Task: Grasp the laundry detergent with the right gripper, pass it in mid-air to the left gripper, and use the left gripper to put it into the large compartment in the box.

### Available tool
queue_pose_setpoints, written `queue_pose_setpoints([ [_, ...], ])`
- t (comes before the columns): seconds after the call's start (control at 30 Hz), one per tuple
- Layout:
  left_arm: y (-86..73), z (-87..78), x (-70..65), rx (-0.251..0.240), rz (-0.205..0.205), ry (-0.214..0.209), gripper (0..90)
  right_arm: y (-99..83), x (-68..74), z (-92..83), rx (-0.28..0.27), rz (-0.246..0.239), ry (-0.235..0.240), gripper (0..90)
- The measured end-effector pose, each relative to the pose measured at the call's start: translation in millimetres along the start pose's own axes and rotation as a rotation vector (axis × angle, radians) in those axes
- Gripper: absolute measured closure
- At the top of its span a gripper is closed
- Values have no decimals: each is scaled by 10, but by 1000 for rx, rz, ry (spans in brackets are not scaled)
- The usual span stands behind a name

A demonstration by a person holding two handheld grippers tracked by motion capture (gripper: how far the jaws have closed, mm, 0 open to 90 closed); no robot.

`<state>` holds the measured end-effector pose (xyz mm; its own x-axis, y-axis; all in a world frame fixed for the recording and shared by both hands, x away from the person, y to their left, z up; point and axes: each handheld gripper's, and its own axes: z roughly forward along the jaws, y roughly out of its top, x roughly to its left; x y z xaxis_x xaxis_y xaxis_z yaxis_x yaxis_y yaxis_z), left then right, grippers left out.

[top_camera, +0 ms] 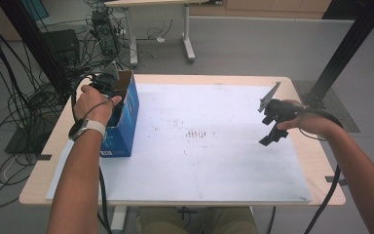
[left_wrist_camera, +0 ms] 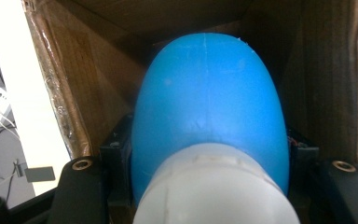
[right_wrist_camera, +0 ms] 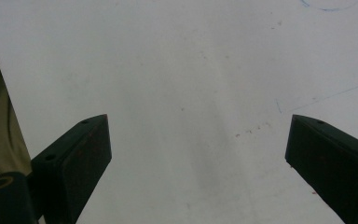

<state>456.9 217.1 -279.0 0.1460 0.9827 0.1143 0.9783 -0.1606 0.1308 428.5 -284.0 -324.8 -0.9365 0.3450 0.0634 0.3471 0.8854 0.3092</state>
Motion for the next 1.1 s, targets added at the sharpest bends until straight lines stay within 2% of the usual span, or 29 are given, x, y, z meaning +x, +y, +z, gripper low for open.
queue_pose_setpoints([
  [1.1,-15,-1,-2,2,-1,3,375,-17,28,3,-8,-4,-5,67],
])
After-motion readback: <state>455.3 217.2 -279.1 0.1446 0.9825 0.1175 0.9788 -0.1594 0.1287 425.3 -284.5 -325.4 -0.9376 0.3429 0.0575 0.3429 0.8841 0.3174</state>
